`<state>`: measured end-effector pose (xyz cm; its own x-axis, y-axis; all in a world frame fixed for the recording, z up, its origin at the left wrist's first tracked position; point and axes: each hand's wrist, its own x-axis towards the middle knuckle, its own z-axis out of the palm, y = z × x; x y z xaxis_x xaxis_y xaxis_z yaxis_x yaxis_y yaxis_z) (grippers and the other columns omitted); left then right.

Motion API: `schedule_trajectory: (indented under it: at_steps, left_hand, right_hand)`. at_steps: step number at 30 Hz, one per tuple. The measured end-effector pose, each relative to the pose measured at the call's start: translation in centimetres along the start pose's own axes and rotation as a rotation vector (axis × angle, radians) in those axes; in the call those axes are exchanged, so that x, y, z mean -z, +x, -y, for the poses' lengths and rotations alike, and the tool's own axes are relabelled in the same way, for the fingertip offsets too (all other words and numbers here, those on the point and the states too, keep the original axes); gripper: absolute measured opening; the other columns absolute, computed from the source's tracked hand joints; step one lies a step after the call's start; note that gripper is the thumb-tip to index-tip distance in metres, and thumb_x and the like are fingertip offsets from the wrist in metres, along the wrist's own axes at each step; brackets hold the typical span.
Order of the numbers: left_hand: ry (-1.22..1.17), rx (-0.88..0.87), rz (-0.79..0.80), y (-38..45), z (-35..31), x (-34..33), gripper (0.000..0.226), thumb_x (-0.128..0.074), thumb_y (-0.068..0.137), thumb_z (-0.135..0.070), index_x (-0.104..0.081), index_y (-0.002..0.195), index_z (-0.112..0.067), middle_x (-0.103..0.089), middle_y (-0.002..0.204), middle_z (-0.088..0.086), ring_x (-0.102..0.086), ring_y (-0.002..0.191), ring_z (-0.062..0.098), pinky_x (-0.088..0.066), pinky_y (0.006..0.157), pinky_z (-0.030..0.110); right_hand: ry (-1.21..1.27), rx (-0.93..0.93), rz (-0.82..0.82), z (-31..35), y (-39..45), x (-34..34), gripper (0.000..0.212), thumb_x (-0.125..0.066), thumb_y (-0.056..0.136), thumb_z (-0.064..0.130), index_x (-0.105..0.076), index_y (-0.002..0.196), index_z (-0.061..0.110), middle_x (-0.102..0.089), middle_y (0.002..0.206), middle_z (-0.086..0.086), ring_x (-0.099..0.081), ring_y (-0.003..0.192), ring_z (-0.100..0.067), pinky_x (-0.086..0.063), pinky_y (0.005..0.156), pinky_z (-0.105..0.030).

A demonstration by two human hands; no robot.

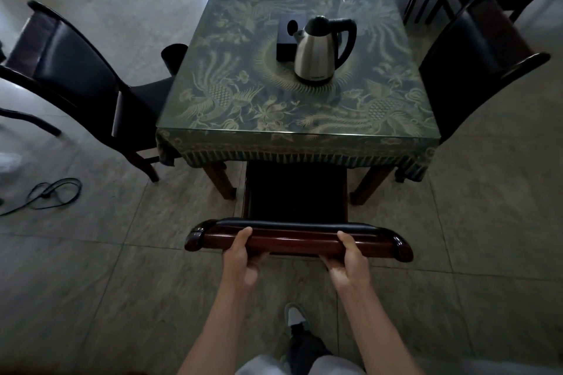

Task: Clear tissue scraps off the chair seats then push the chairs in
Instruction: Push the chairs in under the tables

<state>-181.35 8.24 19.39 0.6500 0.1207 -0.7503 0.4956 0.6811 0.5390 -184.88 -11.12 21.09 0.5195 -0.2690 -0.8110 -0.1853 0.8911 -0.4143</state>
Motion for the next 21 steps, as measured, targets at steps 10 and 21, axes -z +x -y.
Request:
schedule_trajectory:
  at_steps: [10,21]
  left_hand:
    - [-0.032,0.010,-0.002,-0.8,-0.2,-0.6,0.020,-0.062,0.093,-0.013,-0.060,0.113,-0.009,-0.067,0.104,0.014,-0.067,0.092,0.026,-0.061,0.071,0.045]
    - [0.222,-0.033,-0.036,-1.6,0.2,1.3,0.030,-0.074,0.087,-0.025,-0.065,0.109,-0.006,-0.076,0.092,0.011,-0.074,0.089,0.028,-0.061,0.072,0.040]
  right_hand:
    - [-0.004,0.003,0.009,-0.1,-0.1,0.1,0.043,-0.068,0.087,0.004,-0.054,0.128,0.006,-0.064,0.123,-0.019,-0.065,0.107,-0.035,-0.055,0.085,-0.056]
    - [-0.433,-0.063,0.126,0.0,-1.3,2.7,0.046,-0.071,0.086,0.039,-0.064,0.120,0.008,-0.071,0.114,-0.019,-0.070,0.100,-0.039,-0.056,0.086,-0.052]
